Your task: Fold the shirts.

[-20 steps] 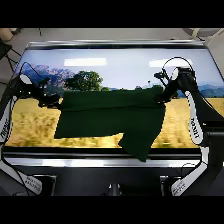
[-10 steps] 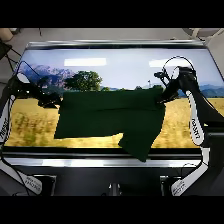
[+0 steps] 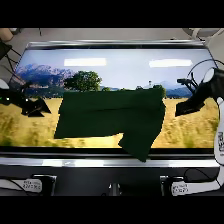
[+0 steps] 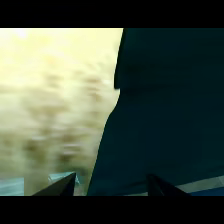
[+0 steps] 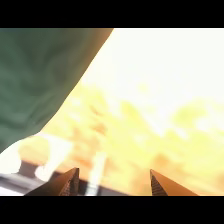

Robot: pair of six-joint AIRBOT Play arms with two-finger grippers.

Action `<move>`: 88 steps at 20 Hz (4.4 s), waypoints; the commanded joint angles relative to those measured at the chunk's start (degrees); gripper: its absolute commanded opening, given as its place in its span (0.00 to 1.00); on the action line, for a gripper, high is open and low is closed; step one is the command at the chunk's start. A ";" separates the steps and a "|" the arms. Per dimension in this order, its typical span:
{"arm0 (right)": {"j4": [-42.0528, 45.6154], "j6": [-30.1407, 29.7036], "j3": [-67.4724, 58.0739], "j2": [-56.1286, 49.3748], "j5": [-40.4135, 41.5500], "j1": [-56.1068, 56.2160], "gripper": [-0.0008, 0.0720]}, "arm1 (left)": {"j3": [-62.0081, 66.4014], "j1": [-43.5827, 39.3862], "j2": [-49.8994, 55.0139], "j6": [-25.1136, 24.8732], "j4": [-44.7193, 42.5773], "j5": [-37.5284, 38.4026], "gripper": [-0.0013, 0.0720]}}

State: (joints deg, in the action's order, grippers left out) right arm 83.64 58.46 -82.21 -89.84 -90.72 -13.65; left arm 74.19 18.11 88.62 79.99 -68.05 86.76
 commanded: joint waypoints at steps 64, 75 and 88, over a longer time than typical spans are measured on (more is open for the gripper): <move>-30.91 -12.15 9.03 2.80 31.98 2.38 0.03 | -4.59 -4.90 -4.02 -5.86 11.61 -23.80 0.05; -42.32 -11.19 -4.72 -17.86 39.91 2.38 0.03 | 14.45 -5.88 17.84 -1.51 13.68 -22.29 0.05; -27.58 -3.10 -4.72 -14.53 25.24 -8.72 0.99 | 25.38 -2.51 13.99 -0.22 13.88 -11.13 1.00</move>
State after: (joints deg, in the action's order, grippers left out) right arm 51.83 50.46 -86.89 -104.01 -59.70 -18.22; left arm 97.36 15.03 105.14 79.57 -54.24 72.79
